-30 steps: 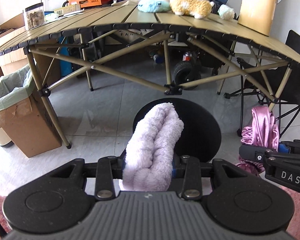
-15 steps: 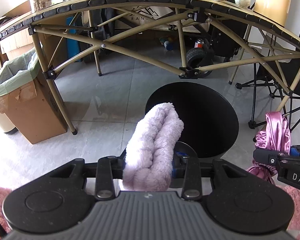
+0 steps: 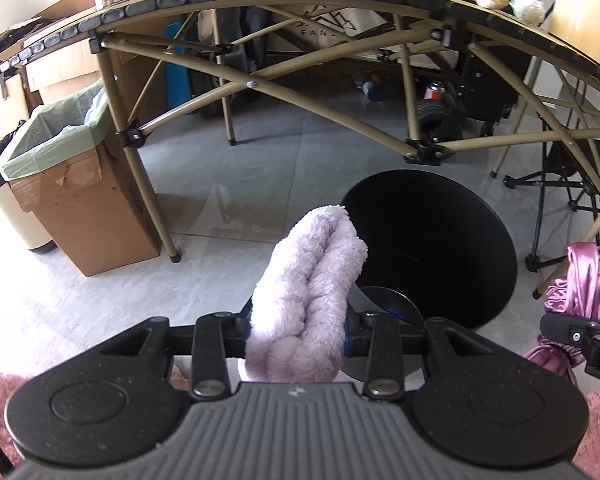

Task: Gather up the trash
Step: 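Open the right gripper to drop the purple cloth into the black bin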

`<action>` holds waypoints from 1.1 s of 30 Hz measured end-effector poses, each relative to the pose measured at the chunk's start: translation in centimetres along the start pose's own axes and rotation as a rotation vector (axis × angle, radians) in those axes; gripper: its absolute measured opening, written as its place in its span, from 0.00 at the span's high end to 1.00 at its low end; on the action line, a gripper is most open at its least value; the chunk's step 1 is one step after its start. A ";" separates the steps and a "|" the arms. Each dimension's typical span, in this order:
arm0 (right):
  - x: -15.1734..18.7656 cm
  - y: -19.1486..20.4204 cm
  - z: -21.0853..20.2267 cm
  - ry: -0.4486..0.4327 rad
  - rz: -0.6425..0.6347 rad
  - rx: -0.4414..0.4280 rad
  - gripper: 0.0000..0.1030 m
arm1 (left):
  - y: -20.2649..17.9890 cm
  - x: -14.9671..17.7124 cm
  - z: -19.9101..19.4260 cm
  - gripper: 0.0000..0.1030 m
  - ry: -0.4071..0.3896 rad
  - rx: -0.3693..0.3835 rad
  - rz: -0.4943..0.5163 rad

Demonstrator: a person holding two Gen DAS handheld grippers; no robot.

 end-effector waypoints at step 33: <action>-9.3 2.6 8.1 0.080 0.029 -0.004 0.75 | 2.0 -2.8 4.1 0.64 0.042 -0.060 -0.054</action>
Point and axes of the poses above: each gripper's, at about its wrist camera, not at the fingertips, and z roughly the way its jaws point, y to its left, x to its underside, the point moved 2 cm from there along z, roughly the way its jaws point
